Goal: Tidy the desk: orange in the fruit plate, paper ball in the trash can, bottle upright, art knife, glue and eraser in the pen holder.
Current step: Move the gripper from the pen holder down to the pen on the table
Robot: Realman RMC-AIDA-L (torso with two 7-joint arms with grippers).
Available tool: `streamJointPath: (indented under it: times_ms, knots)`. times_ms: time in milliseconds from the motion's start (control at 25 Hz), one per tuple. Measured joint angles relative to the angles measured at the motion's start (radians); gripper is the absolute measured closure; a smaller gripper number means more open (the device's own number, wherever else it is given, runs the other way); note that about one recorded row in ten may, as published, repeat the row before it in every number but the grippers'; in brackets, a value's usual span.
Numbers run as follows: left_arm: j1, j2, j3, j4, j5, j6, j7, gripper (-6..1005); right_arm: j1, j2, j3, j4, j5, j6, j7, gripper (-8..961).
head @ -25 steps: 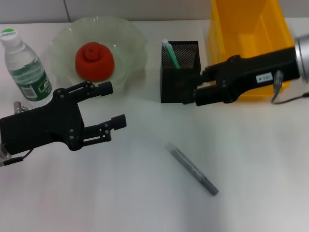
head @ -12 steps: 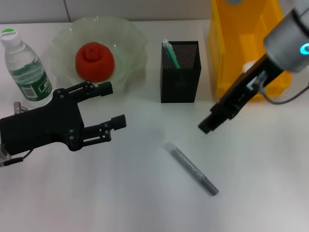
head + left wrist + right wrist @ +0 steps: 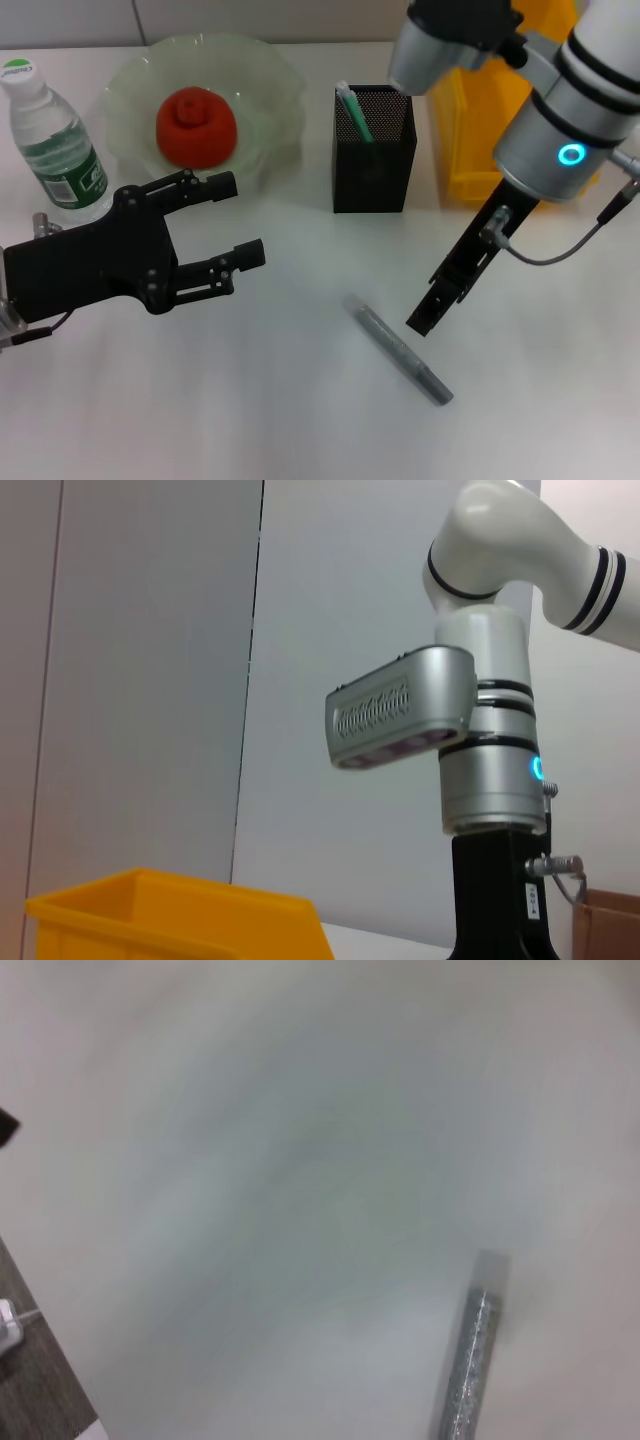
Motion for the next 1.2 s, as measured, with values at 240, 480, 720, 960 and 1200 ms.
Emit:
streamJointPath:
  times_ms: [240,480,720,960,1200]
  knots:
    - [0.004,0.0,0.0,-0.002,0.001,-0.002,0.0,212,0.003,0.001,-0.007,0.061,0.0,0.045,0.002,469]
    - [0.007,-0.001,0.0,-0.002,0.001,-0.003,0.0,212,0.02,0.005,-0.028,0.147,0.01,0.116,0.004,490]
    - [0.008,-0.001,0.0,-0.002,0.001,-0.005,0.0,212,0.042,0.007,-0.098,0.218,0.028,0.203,0.025,511]
    - [0.009,-0.002,0.0,-0.002,0.001,-0.005,0.001,212,0.053,0.008,-0.149,0.242,0.071,0.232,0.026,532]
    - [0.009,-0.002,0.0,-0.002,0.001,-0.005,0.008,212,0.063,0.008,-0.185,0.269,0.076,0.266,0.036,549]
